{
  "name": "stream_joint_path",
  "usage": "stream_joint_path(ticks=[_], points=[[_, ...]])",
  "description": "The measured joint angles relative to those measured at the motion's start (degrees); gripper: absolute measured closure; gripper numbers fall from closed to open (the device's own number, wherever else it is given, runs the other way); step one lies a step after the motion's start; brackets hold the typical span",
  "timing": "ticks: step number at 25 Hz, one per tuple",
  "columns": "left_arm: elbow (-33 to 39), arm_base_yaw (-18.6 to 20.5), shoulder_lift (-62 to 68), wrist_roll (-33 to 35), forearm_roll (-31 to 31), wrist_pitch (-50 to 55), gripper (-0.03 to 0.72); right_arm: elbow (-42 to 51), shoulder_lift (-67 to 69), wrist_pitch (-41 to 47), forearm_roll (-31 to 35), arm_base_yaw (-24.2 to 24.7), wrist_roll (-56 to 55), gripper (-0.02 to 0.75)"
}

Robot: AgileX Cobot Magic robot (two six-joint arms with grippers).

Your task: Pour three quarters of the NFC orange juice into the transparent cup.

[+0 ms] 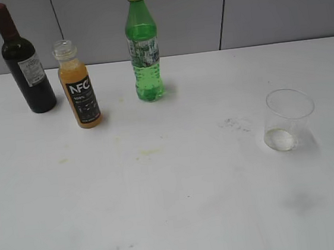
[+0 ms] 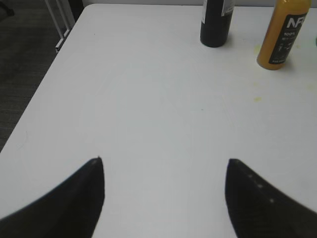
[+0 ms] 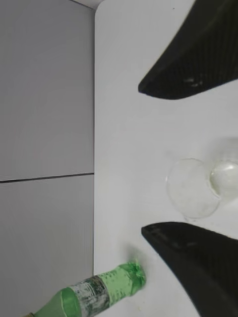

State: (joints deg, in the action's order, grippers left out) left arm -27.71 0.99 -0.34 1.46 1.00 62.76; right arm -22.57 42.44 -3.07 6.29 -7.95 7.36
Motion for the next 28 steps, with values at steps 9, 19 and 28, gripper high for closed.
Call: stream_joint_path(ticks=[9, 19, 28], points=[[0.0, 0.0, 0.0, 0.0, 0.2, 0.0, 0.104, 0.2, 19.8, -23.6, -10.1, -2.8, -7.4, 0.145], [0.0, 0.0, 0.0, 0.0, 1.7, 0.0, 0.104, 13.4, 27.0, -37.9, -10.0, -6.7, -13.5, 0.146], [0.0, 0.0, 0.0, 0.0, 1.9, 0.0, 0.104, 18.3, 35.7, -46.0, -9.1, -6.7, -12.6, 0.144]])
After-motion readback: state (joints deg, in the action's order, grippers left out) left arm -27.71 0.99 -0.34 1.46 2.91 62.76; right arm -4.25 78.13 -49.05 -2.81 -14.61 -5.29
